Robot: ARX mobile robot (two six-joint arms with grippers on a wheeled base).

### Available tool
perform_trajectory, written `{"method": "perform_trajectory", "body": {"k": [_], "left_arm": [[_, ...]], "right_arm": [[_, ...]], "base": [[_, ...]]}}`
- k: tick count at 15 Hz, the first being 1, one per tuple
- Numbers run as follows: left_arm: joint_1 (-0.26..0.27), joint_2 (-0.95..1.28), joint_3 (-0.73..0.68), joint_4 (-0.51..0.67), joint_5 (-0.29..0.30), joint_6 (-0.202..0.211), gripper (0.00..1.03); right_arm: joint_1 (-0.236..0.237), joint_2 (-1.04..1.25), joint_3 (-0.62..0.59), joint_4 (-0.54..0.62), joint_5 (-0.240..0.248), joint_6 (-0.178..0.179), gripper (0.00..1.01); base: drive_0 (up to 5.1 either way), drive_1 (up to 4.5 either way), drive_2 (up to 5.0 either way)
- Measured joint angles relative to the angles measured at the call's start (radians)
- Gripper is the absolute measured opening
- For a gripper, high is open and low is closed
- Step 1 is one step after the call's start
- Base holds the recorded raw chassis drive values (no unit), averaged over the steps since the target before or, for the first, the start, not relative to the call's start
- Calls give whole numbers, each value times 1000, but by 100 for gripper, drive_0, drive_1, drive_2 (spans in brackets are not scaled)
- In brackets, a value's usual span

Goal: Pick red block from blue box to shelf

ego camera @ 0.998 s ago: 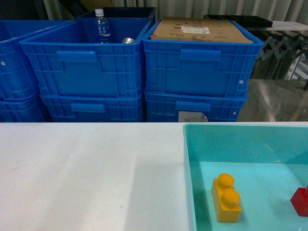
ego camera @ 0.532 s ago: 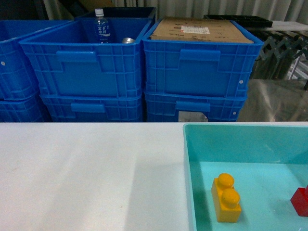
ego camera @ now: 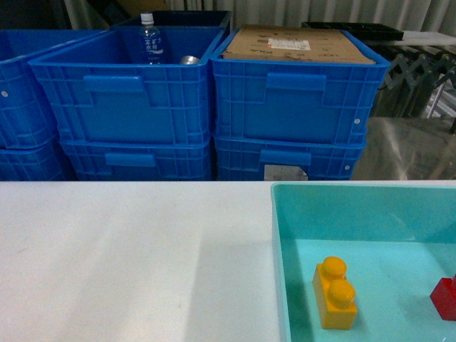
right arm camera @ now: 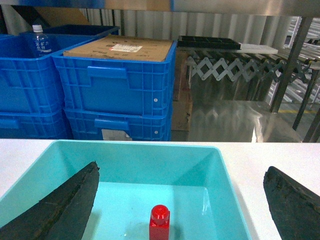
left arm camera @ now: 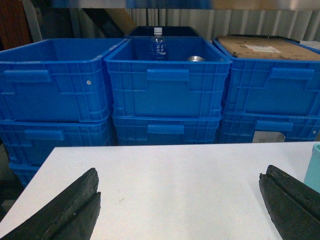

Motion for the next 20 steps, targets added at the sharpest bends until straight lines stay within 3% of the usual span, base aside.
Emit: {"method": "perform_trajectory", "body": {"k": [1,4,6,8,9,11,20], "left_arm": [[0,0,0,0,0,0,98],[0,0,0,0,0,0,98],[0,0,0,0,0,0,98],[0,0,0,0,0,0,98],[0,0,0,0,0,0,98],[0,0,0,0,0,0,98],[0,0,0,0,0,0,98]], "right_arm": [[0,14,-2,3,-6,8,98],[35,383,3,334,9,35,98],[38,711,116,481,-4,70,98],[32,980,266,513,8,99,98],[27,1119,321,494,-14,120,98],[19,1319,380,499,-26,129,98],[20,1449,465,518,-22,100,98]], "base": [[0,0,0],[0,0,0],[0,0,0],[0,0,0],[0,0,0],[0,0,0],[0,0,0]]}}
